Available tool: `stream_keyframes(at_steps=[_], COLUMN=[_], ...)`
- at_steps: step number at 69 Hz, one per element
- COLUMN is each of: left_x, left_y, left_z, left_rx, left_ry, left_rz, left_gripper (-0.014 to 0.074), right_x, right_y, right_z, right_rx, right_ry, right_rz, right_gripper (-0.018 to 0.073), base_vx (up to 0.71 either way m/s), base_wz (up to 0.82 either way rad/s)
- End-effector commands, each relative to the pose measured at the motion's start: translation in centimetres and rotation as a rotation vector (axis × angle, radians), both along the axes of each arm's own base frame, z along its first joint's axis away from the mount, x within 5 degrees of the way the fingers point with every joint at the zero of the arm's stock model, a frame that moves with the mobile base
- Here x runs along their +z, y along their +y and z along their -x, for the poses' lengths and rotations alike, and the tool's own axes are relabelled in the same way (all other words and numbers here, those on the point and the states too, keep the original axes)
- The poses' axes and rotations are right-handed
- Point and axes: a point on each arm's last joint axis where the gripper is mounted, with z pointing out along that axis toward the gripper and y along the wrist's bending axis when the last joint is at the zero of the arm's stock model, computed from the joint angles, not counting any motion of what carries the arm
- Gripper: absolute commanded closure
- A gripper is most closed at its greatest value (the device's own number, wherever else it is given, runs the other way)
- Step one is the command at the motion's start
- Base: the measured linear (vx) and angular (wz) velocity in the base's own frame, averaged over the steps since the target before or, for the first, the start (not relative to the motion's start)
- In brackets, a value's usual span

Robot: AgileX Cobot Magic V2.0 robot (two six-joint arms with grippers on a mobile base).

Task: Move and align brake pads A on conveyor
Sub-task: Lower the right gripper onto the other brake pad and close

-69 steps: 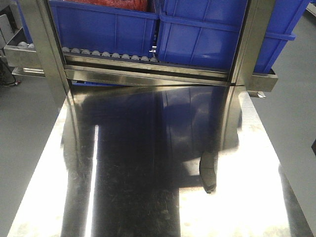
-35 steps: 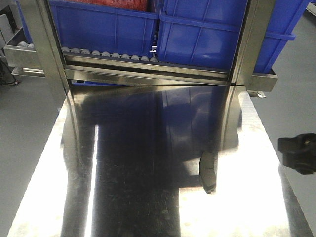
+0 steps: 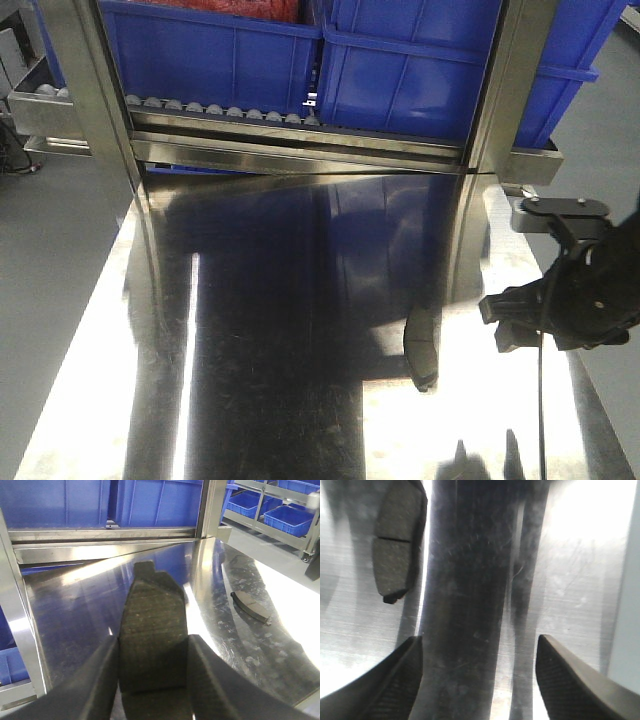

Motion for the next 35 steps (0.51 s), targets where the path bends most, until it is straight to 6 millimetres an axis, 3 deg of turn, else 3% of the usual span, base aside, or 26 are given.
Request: stream_keyframes(at_steps=[1,23,35], left_x=[1.7,1.7,1.7], left_y=[-0.2,-0.2,-0.2], left_z=[-0.1,-0.1,-0.1], left_rx=[-0.015,-0.015,-0.015], left_ry=[-0.098,-0.098,-0.098], left_rz=[0.058,0.058,0.058], left_gripper=[0.0602,0.0602,0.0602], right_x=[0.7,0.6,-0.4], right_y=[0.7,8.4,9.7], right_z=[-1.1,-4.6,-6.0], right_rx=[-0.005,0.039,-0.001], right_ry=[0.008,-0.018,0.046], right_rz=[-0.022,-0.065,-0.008], right_gripper=[0.0097,0.0097,0.0097], base_vx=[0.00,0.00,0.00], base_wz=[0.00,0.00,0.00])
